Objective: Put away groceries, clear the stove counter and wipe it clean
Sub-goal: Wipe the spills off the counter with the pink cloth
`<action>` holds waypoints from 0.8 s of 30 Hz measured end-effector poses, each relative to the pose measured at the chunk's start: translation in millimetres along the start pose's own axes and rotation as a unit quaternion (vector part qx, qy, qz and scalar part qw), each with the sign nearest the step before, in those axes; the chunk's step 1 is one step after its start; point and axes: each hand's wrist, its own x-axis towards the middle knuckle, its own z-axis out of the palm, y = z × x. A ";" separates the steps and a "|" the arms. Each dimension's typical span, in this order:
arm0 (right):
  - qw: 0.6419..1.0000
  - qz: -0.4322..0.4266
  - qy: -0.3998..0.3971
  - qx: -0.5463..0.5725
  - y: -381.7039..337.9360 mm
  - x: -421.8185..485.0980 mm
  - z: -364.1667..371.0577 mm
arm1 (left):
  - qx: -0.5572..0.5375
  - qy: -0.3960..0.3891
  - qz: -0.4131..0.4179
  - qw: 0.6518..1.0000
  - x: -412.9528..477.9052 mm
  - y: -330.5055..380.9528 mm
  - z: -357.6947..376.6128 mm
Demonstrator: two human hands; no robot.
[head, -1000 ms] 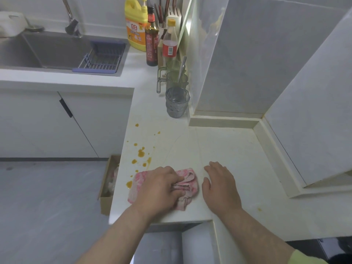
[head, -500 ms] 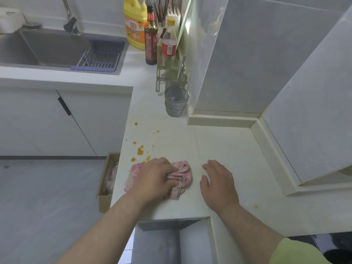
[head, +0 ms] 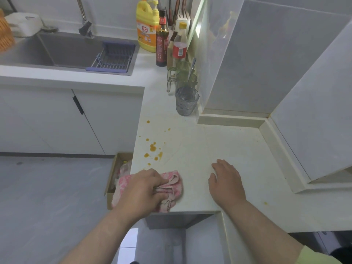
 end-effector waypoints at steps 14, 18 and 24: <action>0.999 -0.044 -0.005 0.018 -26.7 -18.1 3.9 | 0.026 0.012 -0.008 1.000 28.1 -13.7 -7.3; 0.999 -0.041 -0.002 0.024 -29.6 -18.8 1.0 | 0.047 0.007 -0.016 0.999 46.3 -21.0 -10.5; 0.999 -0.049 -0.002 0.016 -30.1 -15.4 4.1 | 0.050 0.015 -0.008 0.999 68.4 -26.9 -14.3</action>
